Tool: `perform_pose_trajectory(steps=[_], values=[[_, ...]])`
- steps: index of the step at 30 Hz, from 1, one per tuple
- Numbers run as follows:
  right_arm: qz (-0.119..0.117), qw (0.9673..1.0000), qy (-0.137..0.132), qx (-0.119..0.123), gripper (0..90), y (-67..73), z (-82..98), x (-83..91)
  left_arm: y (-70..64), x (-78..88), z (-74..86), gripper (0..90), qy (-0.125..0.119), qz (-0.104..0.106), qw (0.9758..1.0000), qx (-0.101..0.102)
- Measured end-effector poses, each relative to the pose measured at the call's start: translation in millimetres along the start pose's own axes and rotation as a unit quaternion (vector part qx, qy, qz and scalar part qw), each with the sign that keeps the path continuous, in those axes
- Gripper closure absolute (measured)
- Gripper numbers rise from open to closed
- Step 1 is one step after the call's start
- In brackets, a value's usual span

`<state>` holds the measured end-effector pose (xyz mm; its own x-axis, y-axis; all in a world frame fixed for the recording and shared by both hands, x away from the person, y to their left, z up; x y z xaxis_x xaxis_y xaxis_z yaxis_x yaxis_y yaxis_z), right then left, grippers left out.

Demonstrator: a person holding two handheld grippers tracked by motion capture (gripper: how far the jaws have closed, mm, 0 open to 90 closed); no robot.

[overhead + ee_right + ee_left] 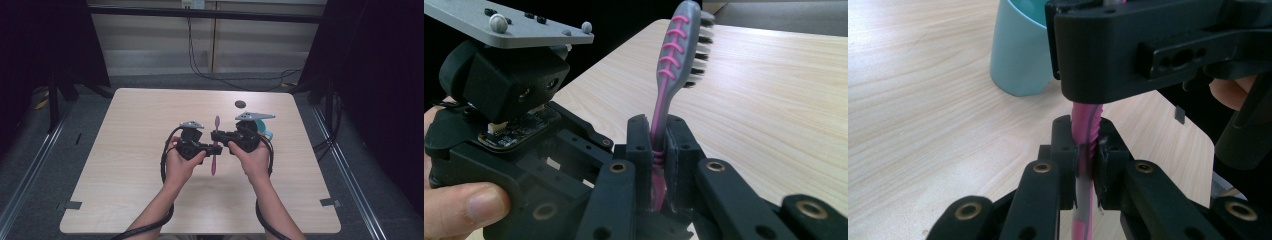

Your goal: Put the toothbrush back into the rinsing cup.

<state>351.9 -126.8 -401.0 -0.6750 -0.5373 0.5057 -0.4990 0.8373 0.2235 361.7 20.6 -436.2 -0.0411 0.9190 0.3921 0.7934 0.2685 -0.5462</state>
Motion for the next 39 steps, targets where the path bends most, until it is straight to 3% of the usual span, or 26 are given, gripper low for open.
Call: perform_pose_trajectory(steps=[5,8,9,10,13,17,31,39], values=[[0.005,0.9999,-0.003,0.010,83.5,0.0,0.2,1.2,-0.1,-0.7,-0.2,81.7,0.000,0.004,1.0000,-0.001],[0.009,0.9997,-0.007,0.022,83.6,0.2,-0.4,2.4,1.1,-0.6,0.0,69.9,-0.003,0.008,1.0000,-0.001],[0.009,0.9996,-0.008,0.025,83.6,0.2,-0.8,3.1,1.6,-0.5,0.1,69.9,-0.004,0.003,1.0000,-0.002],[0.011,0.9995,-0.011,0.026,83.6,0.1,-1.8,4.4,1.7,-0.2,0.1,59.8,-0.006,0.002,1.0000,-0.001],[0.016,0.9993,-0.019,0.029,83.6,-1.9,-4.1,8.2,1.6,1.0,0.2,45.5,-0.007,-0.006,0.9999,-0.010],[0.024,0.9990,-0.025,0.029,83.6,-5.3,-5.9,12.5,1.4,2.5,0.5,34.2,-0.005,-0.011,0.9998,-0.017],[0.039,0.9983,-0.028,0.032,83.7,-15.7,-7.8,22.5,7.6,20.9,14.9,28.2,0.010,-0.040,0.9974,-0.058],[0.042,0.9982,-0.033,0.027,83.7,-20.6,-10.5,27.6,13.2,29.6,26.5,28.0,0.015,-0.054,0.9963,-0.065]])
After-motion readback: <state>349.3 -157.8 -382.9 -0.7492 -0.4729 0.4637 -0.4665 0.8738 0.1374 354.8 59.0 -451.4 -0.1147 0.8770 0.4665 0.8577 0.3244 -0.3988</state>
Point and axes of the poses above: each handheld gripper's, and its own axes: x roughly backward along the jaws, z roughly out of its underside, y roughly to its left, the point moved 3 cm from there along -x, roughly forward along the jaws, and after that the axes turned 13 degrees about z, right-handed, at the moved point
